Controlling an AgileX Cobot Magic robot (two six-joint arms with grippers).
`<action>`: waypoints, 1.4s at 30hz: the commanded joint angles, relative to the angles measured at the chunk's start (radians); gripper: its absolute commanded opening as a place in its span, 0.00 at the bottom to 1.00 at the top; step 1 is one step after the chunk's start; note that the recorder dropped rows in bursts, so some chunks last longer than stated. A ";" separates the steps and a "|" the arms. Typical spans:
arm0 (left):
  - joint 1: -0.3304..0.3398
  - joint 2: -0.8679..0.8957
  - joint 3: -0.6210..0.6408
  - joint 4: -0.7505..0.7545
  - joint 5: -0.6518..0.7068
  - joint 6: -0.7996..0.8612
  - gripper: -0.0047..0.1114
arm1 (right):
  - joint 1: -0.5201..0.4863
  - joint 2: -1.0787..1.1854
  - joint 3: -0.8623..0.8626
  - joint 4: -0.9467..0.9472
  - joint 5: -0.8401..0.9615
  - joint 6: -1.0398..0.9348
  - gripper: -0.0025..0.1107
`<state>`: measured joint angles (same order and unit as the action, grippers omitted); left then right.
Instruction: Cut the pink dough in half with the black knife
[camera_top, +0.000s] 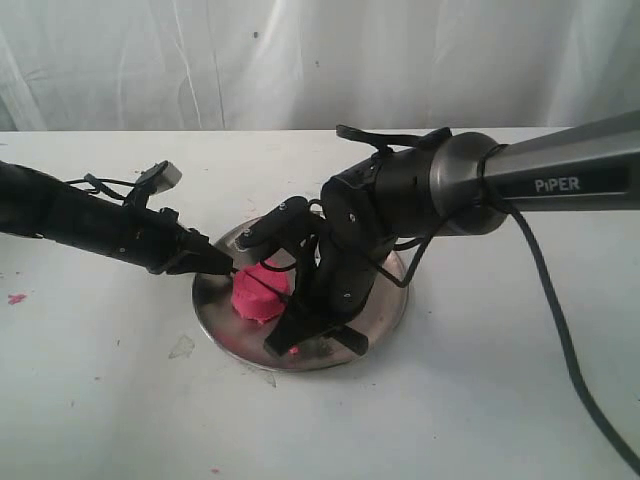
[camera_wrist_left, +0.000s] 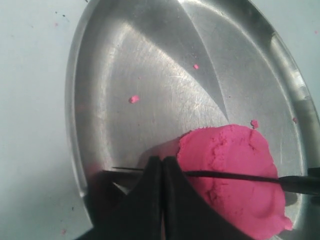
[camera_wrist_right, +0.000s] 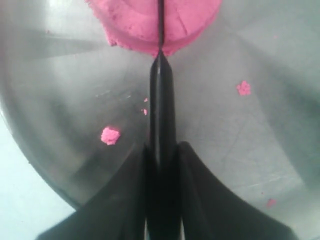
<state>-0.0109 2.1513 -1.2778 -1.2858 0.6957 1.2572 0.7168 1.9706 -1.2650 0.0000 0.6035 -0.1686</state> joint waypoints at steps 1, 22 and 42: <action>-0.002 0.001 -0.001 -0.006 0.015 -0.005 0.04 | -0.002 -0.011 -0.002 0.000 -0.005 -0.010 0.05; 0.048 -0.062 -0.063 0.001 0.119 -0.052 0.04 | -0.002 0.035 -0.002 0.000 0.011 -0.010 0.05; 0.058 -0.074 -0.063 0.008 0.110 -0.057 0.04 | -0.002 0.026 -0.054 -0.037 0.284 -0.012 0.05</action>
<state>0.0449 2.0865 -1.3385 -1.2729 0.7817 1.2041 0.7168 2.0055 -1.3157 -0.0261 0.8389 -0.1686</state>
